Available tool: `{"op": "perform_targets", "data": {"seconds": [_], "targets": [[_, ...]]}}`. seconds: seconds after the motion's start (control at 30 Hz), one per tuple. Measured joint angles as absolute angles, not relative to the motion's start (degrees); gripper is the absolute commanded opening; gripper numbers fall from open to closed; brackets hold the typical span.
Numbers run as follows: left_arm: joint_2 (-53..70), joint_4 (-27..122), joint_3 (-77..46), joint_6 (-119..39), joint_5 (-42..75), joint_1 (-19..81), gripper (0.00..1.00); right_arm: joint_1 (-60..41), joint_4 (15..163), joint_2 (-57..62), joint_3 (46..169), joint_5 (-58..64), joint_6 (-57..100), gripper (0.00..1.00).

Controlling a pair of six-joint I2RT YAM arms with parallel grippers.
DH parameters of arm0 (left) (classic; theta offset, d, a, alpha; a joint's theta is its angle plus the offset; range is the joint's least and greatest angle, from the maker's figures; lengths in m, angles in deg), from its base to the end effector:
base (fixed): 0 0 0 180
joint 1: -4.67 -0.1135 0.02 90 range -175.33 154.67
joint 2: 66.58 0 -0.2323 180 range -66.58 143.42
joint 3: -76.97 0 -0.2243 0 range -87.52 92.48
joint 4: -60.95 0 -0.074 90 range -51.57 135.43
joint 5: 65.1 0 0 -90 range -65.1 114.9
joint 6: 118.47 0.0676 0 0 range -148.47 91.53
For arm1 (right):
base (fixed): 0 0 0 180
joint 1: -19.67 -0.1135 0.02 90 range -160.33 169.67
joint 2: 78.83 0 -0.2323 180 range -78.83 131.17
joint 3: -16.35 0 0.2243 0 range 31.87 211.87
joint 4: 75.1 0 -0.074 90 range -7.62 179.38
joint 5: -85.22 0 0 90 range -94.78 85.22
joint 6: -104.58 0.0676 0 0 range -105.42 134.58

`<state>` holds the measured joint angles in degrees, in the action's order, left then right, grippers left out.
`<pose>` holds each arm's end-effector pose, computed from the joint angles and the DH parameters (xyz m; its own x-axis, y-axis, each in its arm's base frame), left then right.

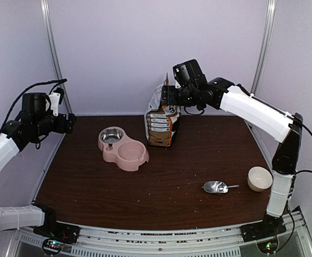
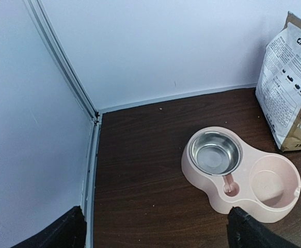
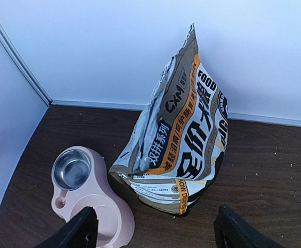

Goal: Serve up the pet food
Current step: Move the pet food bag to the center of the board.

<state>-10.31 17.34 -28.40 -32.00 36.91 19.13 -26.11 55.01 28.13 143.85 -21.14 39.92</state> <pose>0.2268 -0.0440 0.3176 -0.4161 0.0451 -0.9082 0.0364 0.9988 0.0329 0.3058 0.2869 0.3463 -0.5300 0.0442 -0.8469 -0.3204 0.9142 0.2483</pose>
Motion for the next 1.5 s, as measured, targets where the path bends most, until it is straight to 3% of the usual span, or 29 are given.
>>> {"op": "perform_targets", "data": {"seconds": [0.63,0.8,0.87,1.03,1.5], "targets": [[-7.5,15.7,-28.4,-32.5,39.2,19.1,0.98,-23.8,50.7,48.8,167.5,-20.2,28.3,0.66],[-6.5,15.0,-27.9,-32.5,39.4,19.1,0.98,-23.7,52.0,51.2,167.7,-20.6,28.0,0.46],[-6.0,14.8,-27.8,-32.5,39.5,19.1,0.98,-23.7,52.4,51.7,167.7,-21.6,28.5,0.3],[-5.1,13.9,-27.7,-32.7,39.0,19.1,0.98,-23.8,52.9,51.7,167.8,-24.5,29.8,0.0],[-4.6,13.8,-26.9,-32.9,38.5,19.1,0.98,-23.9,50.5,47.1,161.8,-30.7,30.5,0.0]]}}
